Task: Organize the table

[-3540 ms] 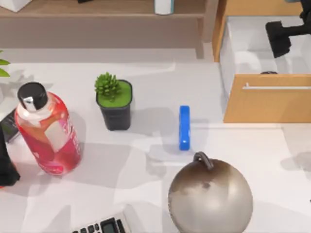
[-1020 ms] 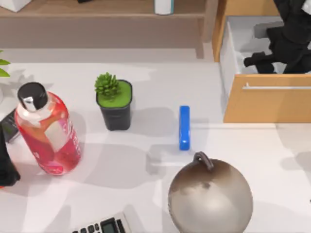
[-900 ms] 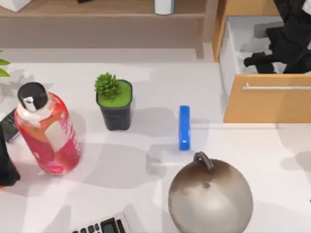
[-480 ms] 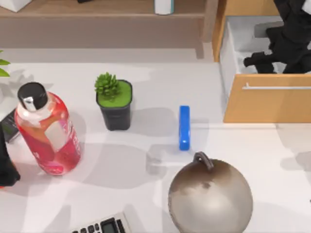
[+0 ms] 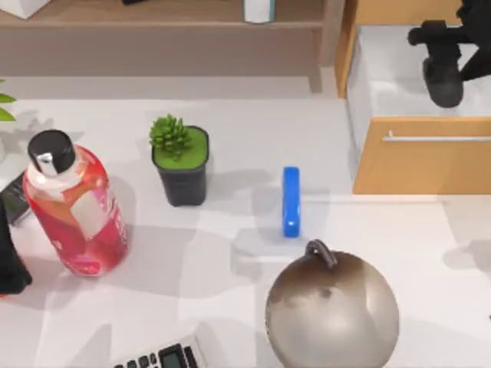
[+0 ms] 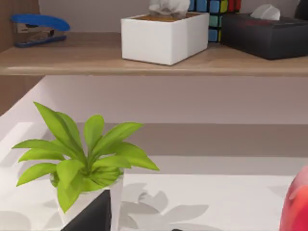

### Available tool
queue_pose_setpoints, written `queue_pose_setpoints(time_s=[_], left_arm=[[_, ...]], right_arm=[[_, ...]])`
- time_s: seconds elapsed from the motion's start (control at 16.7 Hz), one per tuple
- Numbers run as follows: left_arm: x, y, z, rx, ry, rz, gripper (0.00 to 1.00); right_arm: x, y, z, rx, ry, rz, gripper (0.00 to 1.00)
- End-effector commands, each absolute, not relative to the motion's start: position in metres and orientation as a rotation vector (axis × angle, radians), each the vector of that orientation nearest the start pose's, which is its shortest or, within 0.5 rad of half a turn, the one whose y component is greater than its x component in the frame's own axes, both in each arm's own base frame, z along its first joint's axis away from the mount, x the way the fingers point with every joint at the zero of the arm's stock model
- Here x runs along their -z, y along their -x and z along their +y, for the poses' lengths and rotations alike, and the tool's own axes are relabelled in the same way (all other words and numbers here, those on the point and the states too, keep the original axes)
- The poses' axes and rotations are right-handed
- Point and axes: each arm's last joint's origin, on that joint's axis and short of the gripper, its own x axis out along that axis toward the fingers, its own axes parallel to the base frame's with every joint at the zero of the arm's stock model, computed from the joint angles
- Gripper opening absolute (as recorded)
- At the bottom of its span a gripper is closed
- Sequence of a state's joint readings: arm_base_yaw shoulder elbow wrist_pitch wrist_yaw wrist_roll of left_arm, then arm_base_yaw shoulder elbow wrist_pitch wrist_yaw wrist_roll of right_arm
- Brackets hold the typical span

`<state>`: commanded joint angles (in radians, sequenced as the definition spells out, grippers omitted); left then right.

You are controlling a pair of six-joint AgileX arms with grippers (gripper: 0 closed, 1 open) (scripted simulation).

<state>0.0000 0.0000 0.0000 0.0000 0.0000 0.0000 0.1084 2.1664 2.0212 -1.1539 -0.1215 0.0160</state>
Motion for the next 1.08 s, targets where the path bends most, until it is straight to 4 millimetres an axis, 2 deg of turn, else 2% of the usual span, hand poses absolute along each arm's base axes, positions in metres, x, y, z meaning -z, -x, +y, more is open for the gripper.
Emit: queue_pose_setpoints(time_s=[0.18,0.3,0.36,0.84,0.96,1.08], left_arm=[[-0.160,-0.106,-0.001,0.000,0.000,0.000,1.00],[-0.160,-0.106,-0.001,0.000,0.000,0.000,1.00],[-0.160,-0.106,-0.001,0.000,0.000,0.000,1.00],[-0.160,-0.106,-0.001,0.000,0.000,0.000,1.00],[-0.160,-0.106,-0.001,0.000,0.000,0.000,1.00],[-0.160,-0.106,-0.001,0.000,0.000,0.000,1.00]], right_arm=[[-0.306,-0.408,0.055,-0.239,-0.054,1.200,0.00],[-0.335,-0.379,0.053,-0.260,-0.068,1.145,0.00],[-0.343,-0.367,0.051,-0.264,-0.074,1.130,0.00],[-0.373,-0.283,0.029,-0.229,-0.111,1.018,0.00],[-0.367,-0.264,0.023,-0.210,-0.112,1.012,0.00],[-0.346,-0.249,0.019,-0.189,-0.111,1.049,0.00]])
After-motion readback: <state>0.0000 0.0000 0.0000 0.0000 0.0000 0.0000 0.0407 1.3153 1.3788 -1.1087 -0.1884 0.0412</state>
